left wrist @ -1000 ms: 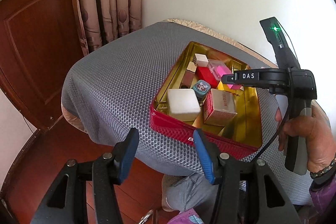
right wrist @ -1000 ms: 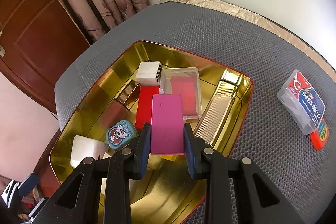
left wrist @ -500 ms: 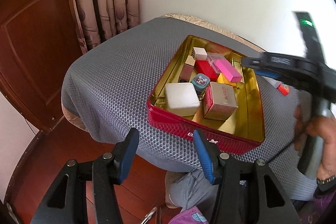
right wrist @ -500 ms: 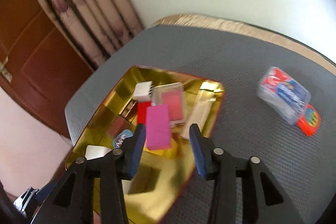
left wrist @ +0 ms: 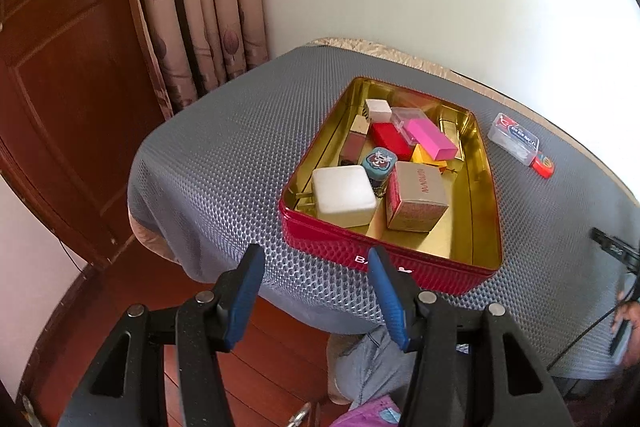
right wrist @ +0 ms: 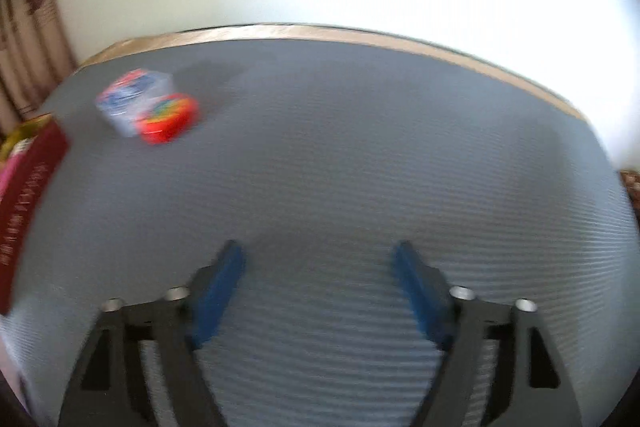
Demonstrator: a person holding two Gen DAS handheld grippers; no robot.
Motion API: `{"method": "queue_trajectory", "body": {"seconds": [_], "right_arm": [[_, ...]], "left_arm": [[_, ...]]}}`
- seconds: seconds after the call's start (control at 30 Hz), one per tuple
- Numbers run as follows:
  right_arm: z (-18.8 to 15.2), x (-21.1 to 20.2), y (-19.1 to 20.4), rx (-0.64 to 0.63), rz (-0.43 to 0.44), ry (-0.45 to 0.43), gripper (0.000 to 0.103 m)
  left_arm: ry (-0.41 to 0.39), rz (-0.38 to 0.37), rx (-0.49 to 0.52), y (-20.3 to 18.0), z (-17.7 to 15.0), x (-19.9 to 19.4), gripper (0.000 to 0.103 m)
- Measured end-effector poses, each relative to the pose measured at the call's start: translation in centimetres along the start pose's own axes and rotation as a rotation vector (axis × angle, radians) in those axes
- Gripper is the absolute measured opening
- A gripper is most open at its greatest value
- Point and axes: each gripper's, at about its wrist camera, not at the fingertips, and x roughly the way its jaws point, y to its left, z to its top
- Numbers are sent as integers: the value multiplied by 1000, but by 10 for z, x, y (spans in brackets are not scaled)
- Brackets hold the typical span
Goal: Organize rigid objects
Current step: 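Reach the left tool to the orange round tape measure and close on it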
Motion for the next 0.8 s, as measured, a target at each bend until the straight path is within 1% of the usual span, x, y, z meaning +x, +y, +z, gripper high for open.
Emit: {"method": "queue_trajectory", "body": {"seconds": [0.07, 0.13, 0.17, 0.2, 0.27, 0.4, 0.43, 0.53, 0.6, 0.63, 0.73, 0.8], "right_arm": [[-1, -1, -20, 11, -44, -7, 88], [-3, 2, -40, 50, -32, 5, 92], [-5, 4, -49, 85, -10, 20, 93], [-5, 4, -57, 126, 29, 17, 93], [-5, 2, -58, 137, 61, 5, 100], [-3, 7, -41, 77, 25, 34, 103], [-2, 7, -40, 74, 25, 35, 103], [-2, 4, -40, 100, 57, 22, 103], [-3, 1, -42, 123, 85, 9, 103], [-3, 0, -42, 129, 94, 5, 103], [-7, -4, -46, 146, 125, -9, 103], [-7, -7, -46, 151, 138, -15, 103]], "left_arm": [[-10, 5, 30, -9, -2, -4, 55], [-9, 12, 62, -19, -3, -6, 55], [4, 1, 82, -28, -4, -7, 55], [16, -20, 95, -34, -4, -8, 55], [32, -65, 124, -50, -3, -12, 55], [63, -181, 190, -99, 10, -18, 55], [79, -225, 200, -115, 15, -18, 55], [114, -303, 216, -151, 32, -12, 55], [134, -329, 212, -169, 45, -4, 55], [163, -358, 205, -181, 55, 4, 55], [249, -422, 139, -202, 76, 28, 55], [283, -436, 105, -215, 82, 41, 55]]}}
